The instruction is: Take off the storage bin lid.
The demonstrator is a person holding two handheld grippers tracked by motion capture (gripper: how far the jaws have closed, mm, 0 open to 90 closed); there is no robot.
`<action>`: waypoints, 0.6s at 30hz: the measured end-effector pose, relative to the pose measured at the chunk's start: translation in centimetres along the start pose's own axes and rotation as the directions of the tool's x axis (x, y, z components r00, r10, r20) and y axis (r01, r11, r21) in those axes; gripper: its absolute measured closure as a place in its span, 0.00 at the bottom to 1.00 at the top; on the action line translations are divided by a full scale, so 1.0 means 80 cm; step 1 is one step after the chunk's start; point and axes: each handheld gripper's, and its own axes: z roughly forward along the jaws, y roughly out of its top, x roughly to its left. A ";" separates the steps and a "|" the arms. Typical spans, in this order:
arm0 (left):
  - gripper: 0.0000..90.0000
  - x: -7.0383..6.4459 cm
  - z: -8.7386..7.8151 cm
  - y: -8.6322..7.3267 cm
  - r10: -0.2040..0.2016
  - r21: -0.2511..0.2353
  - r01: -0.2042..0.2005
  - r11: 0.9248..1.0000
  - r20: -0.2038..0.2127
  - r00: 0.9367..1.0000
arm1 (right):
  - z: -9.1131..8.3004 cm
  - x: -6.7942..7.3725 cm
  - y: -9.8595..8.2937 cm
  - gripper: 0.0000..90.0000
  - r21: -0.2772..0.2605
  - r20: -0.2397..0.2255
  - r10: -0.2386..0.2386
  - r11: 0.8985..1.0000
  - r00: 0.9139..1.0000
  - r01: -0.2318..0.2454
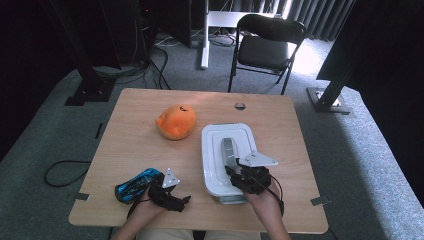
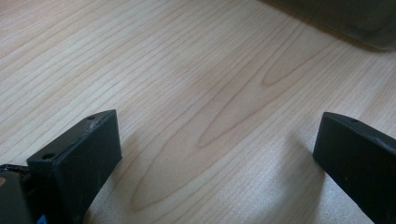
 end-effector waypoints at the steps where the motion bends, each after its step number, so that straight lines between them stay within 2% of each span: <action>1: 0.02 0.000 0.000 0.000 0.001 0.001 -0.001 1.000 0.000 1.000 | 0.000 0.001 0.000 0.68 0.002 -0.007 0.005 1.000 1.000 -0.005; 2: 0.02 0.000 0.000 0.000 0.001 0.001 -0.001 1.000 0.000 1.000 | 0.000 0.001 0.000 0.71 0.004 -0.017 0.007 1.000 1.000 -0.007; 6: 0.02 0.000 0.000 0.000 0.001 0.001 -0.001 1.000 0.000 1.000 | -0.001 0.005 -0.001 0.72 -0.005 -0.007 0.014 1.000 1.000 -0.014; 16: 0.02 0.000 0.000 0.000 0.000 0.001 0.000 1.000 -0.002 1.000 | -0.002 -0.003 -0.002 0.74 -0.007 -0.061 0.079 0.997 0.995 -0.080; 18: 0.02 0.000 0.000 0.000 -0.001 0.001 0.001 1.000 -0.002 1.000 | -0.002 -0.003 -0.002 0.74 -0.008 -0.062 0.081 0.997 0.995 -0.081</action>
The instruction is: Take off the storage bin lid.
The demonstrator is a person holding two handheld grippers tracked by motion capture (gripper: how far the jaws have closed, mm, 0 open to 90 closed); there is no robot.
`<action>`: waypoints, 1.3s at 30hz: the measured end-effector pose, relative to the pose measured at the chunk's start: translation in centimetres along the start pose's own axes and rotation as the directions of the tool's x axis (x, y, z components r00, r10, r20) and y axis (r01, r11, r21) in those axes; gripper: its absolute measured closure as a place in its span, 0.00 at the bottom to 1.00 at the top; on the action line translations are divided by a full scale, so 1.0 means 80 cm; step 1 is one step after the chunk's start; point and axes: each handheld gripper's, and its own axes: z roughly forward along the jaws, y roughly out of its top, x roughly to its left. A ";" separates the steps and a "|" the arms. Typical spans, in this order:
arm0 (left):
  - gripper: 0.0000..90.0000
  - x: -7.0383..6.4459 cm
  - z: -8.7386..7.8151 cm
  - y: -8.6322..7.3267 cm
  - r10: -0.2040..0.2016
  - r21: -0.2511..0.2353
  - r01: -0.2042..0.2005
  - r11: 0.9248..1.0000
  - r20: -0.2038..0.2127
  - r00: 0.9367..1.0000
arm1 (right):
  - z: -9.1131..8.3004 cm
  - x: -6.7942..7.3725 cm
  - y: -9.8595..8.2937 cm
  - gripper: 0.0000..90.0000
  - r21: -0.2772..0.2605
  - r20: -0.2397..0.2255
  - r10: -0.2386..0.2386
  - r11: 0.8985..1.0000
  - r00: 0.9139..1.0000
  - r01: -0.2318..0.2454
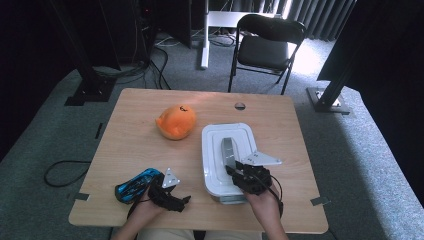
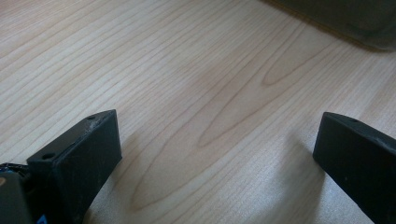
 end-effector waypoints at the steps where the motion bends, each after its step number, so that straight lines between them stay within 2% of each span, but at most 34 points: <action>1: 0.02 0.000 0.000 0.000 0.000 0.000 0.000 1.000 0.000 1.000 | -0.001 0.000 0.000 0.75 -0.003 -0.001 -0.001 1.000 1.000 0.001; 6: 0.02 0.000 0.000 0.000 -0.003 -0.003 0.003 1.000 0.000 1.000 | -0.005 0.000 0.004 0.75 -0.025 -0.010 0.009 1.000 1.000 -0.010; 11: 0.02 0.000 0.000 0.000 -0.001 -0.003 0.001 1.000 -0.002 1.000 | -0.012 -0.002 0.011 0.75 -0.039 0.001 0.005 0.999 1.000 -0.005; 24: 0.02 0.000 0.000 0.000 0.000 -0.002 0.000 1.000 -0.001 1.000 | -0.021 -0.019 0.039 0.75 -0.068 0.031 -0.011 0.998 0.999 0.013; 29: 0.02 0.000 0.000 0.000 0.000 -0.003 0.000 1.000 -0.002 1.000 | -0.024 -0.025 0.043 0.75 -0.081 0.041 -0.001 0.997 0.999 0.004; 31: 0.02 0.000 0.000 0.000 0.000 -0.003 0.000 1.000 -0.002 1.000 | -0.028 -0.035 0.043 0.75 -0.091 0.051 0.011 0.996 0.999 -0.007; 39: 0.02 0.000 0.000 0.000 0.000 -0.003 0.000 1.000 -0.002 1.000 | -0.040 -0.053 0.044 0.75 -0.107 0.088 0.031 0.994 0.996 -0.021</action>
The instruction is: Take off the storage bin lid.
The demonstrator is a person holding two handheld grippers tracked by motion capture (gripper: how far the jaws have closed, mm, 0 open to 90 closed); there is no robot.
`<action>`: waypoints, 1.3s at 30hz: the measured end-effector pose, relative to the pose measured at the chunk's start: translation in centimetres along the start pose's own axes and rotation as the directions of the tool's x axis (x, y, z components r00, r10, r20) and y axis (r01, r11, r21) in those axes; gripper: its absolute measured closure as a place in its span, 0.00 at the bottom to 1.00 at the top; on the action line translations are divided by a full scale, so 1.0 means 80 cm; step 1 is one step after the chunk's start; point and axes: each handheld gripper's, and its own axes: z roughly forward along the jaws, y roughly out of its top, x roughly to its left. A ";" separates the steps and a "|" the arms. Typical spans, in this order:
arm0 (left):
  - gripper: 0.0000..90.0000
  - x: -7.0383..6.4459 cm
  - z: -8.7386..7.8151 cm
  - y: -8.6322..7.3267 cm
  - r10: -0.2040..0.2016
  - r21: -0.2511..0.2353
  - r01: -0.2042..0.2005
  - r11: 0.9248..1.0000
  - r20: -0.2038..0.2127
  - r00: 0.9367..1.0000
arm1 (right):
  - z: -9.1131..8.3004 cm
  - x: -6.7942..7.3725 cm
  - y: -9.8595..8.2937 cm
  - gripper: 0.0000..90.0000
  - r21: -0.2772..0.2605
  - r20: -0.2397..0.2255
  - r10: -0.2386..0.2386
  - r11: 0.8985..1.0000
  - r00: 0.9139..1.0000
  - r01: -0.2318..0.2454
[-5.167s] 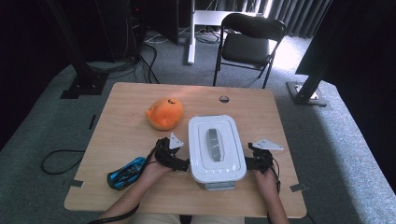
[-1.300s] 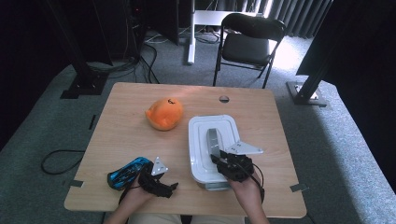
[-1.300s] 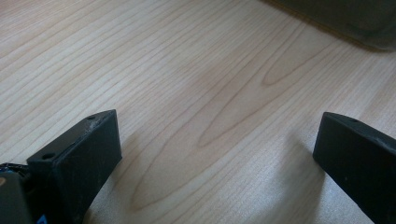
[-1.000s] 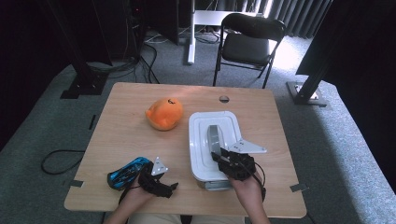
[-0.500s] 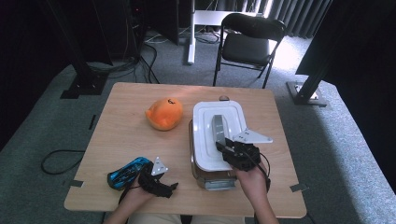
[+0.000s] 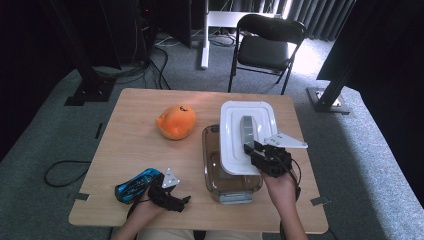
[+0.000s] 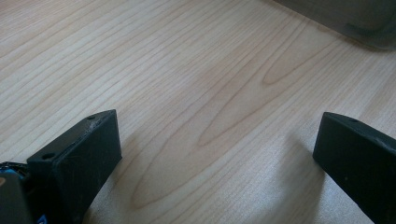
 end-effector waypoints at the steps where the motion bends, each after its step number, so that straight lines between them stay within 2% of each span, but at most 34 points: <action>1: 0.02 0.000 0.000 0.000 0.000 0.000 0.000 1.000 0.000 1.000 | -0.001 -0.003 0.001 0.75 -0.001 0.007 0.004 1.000 1.000 -0.004; 2: 0.02 0.000 0.000 0.000 0.000 0.000 0.000 1.000 0.000 1.000 | -0.004 -0.010 0.002 0.75 0.000 0.024 0.005 1.000 1.000 -0.005; 5: 0.02 0.000 0.000 0.000 0.000 0.000 0.000 1.000 0.000 1.000 | -0.007 -0.017 0.003 0.75 -0.009 0.030 0.015 1.000 0.999 -0.015; 18: 0.02 0.000 0.000 0.000 0.001 0.000 -0.001 1.000 -0.001 1.000 | -0.016 -0.062 0.001 0.75 -0.021 0.114 0.059 0.998 0.992 -0.057; 23: 0.02 0.000 0.000 0.000 -0.001 0.001 0.001 1.000 0.001 1.000 | -0.017 -0.077 -0.006 0.75 -0.017 0.156 0.067 0.998 0.986 -0.065; 24: 0.02 0.000 0.000 0.000 -0.002 0.000 0.002 1.000 0.001 1.000 | -0.018 -0.085 -0.010 0.75 -0.014 0.171 0.076 0.997 0.982 -0.075; 29: 0.02 0.000 0.000 0.000 -0.001 0.000 0.001 1.000 0.000 1.000 | -0.017 -0.102 -0.020 0.75 -0.003 0.190 0.097 0.995 0.977 -0.098; 33: 0.02 0.000 0.000 0.000 0.000 0.001 0.000 1.000 0.000 1.000 | -0.017 -0.111 -0.026 0.75 0.003 0.210 0.096 0.995 0.973 -0.099; 39: 0.02 0.000 0.000 0.000 0.003 0.003 -0.003 1.000 0.000 1.000 | -0.008 -0.133 -0.047 0.75 0.037 0.249 0.124 0.990 0.961 -0.137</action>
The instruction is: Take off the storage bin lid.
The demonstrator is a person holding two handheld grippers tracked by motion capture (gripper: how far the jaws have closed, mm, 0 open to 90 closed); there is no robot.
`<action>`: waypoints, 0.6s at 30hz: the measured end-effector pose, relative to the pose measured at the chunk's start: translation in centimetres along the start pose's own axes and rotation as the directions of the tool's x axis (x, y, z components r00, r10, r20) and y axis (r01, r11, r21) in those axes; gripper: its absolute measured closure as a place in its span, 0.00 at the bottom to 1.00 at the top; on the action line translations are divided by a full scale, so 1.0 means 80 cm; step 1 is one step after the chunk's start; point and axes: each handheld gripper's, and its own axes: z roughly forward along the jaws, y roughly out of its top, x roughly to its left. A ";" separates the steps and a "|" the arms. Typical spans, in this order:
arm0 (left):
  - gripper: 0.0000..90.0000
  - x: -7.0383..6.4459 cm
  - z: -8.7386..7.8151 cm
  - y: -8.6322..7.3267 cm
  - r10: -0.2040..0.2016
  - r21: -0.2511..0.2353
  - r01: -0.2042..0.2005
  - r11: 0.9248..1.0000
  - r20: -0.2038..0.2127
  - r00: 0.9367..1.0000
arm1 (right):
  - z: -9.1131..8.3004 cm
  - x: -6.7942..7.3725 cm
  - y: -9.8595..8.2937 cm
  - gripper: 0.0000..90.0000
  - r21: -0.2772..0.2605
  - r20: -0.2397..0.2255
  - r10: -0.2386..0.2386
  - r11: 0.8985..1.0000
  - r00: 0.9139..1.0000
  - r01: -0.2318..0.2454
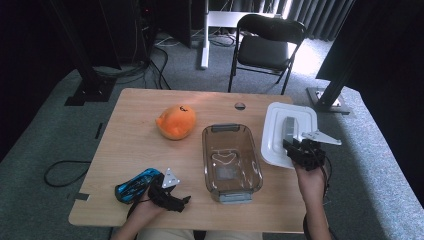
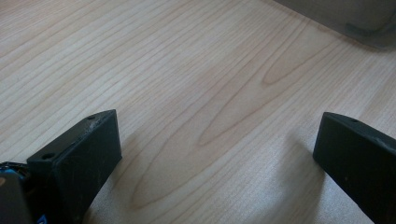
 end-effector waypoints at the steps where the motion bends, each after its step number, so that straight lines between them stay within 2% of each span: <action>1: 0.02 0.000 0.000 0.000 -0.001 -0.001 0.001 1.000 -0.001 1.000 | 0.004 -0.002 -0.004 0.75 0.006 0.005 0.003 1.000 1.000 -0.003; 6: 0.02 0.000 0.000 0.000 -0.004 -0.002 0.004 1.000 0.000 1.000 | 0.019 -0.009 -0.021 0.75 0.034 0.004 0.015 0.999 1.000 -0.016; 7: 0.02 0.000 0.000 0.000 -0.001 0.000 0.001 1.000 0.000 1.000 | 0.031 -0.010 -0.033 0.75 0.047 -0.003 0.028 0.999 1.000 -0.027; 18: 0.02 0.000 0.000 0.000 -0.001 0.000 0.001 1.000 0.000 1.000 | 0.070 -0.006 -0.062 0.75 0.085 -0.035 0.034 0.996 0.999 -0.031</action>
